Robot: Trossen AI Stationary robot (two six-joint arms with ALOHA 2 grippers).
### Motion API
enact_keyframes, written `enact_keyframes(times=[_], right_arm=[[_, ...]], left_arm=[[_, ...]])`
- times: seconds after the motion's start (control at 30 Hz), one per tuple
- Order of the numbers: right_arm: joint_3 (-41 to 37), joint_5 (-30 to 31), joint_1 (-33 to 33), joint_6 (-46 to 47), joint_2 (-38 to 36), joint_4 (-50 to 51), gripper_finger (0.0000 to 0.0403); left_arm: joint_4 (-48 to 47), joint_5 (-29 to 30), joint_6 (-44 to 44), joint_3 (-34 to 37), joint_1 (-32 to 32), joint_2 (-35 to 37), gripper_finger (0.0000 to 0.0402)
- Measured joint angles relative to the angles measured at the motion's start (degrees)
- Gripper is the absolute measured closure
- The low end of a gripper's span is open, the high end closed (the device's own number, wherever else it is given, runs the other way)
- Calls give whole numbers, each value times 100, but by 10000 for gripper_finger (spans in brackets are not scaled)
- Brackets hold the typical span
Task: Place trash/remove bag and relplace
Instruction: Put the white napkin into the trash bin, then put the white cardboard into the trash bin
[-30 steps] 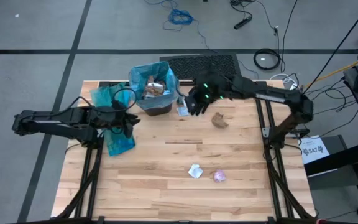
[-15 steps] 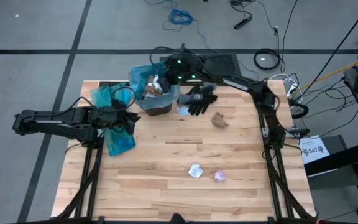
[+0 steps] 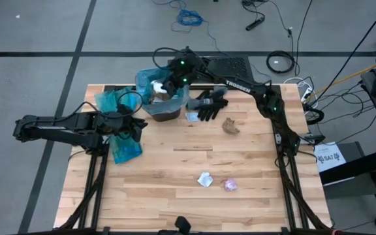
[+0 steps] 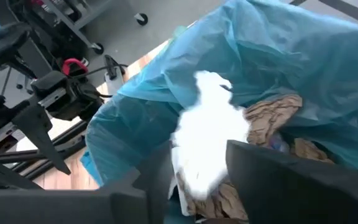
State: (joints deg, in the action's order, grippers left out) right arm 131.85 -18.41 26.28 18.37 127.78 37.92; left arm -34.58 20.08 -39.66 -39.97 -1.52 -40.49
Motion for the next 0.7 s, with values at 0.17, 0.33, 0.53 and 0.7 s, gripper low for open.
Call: enact_keyframes(times=[0.17,0.33,0.53,0.7], right_arm=[[4,9,101,0,-249,6,210],[4,30,277,68,-731,562,201],[17,97,337,39,-1428,2188,211],[17,1211,9,-22,-1684,4433,215]], left_arm=[[-14,2,2,0,0,0,281],[-29,3,2,0,3,0,281],[-60,-17,43,0,2,0,281],[-63,-207,157,0,4,0,281]])
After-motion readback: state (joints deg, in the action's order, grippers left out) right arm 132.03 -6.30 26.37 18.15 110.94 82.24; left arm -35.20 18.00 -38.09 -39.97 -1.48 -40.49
